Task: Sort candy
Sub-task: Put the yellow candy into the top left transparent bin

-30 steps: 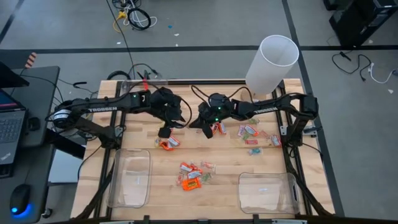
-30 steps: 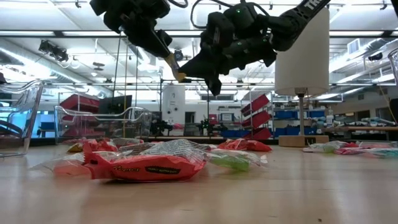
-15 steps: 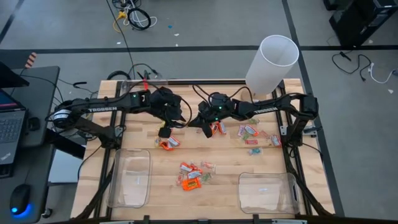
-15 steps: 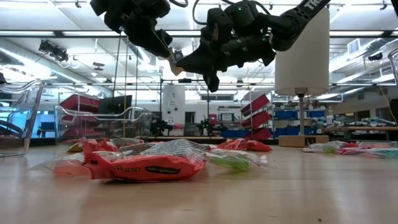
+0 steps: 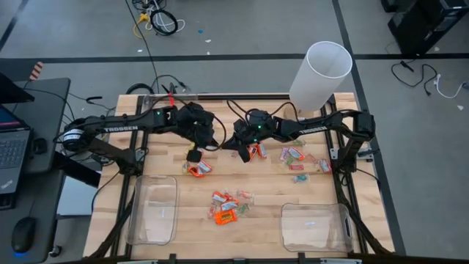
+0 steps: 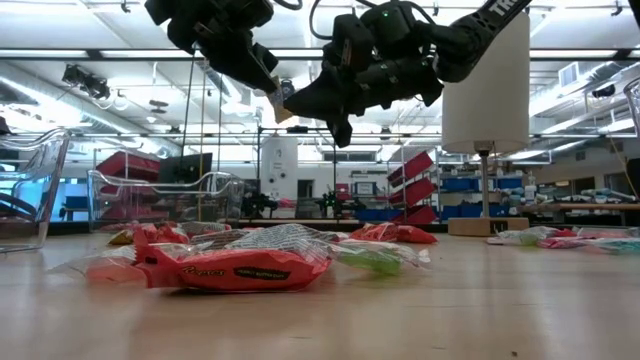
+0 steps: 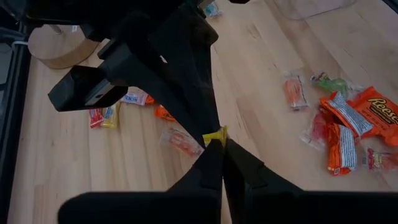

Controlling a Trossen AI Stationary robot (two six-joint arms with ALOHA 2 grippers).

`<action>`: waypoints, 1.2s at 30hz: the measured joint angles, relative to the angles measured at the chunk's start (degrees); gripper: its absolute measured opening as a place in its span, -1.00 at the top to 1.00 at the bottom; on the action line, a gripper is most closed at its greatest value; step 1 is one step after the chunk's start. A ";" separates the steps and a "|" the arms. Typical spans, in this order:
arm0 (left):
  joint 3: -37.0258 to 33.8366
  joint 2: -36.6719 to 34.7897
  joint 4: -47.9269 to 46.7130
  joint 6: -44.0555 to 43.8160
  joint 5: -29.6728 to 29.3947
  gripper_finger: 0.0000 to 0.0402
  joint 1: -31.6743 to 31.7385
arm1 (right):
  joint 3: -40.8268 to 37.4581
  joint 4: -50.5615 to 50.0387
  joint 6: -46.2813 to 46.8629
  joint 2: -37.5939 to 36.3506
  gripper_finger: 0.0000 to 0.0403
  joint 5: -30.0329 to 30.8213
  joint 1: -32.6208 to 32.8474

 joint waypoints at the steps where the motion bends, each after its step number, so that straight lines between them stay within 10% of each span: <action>1: 0.00 0.00 0.00 -0.04 0.00 0.96 0.00 | 0.00 0.02 0.09 0.00 0.92 0.00 0.00; 19: 5.51 -0.07 -18.31 -3.32 -17.24 1.00 1.06 | 0.00 -2.16 0.80 0.00 0.76 3.16 -1.22; 36: 6.16 -0.50 -24.57 -1.28 -17.62 1.00 14.45 | 0.00 -5.17 -1.65 0.00 0.76 8.84 -1.22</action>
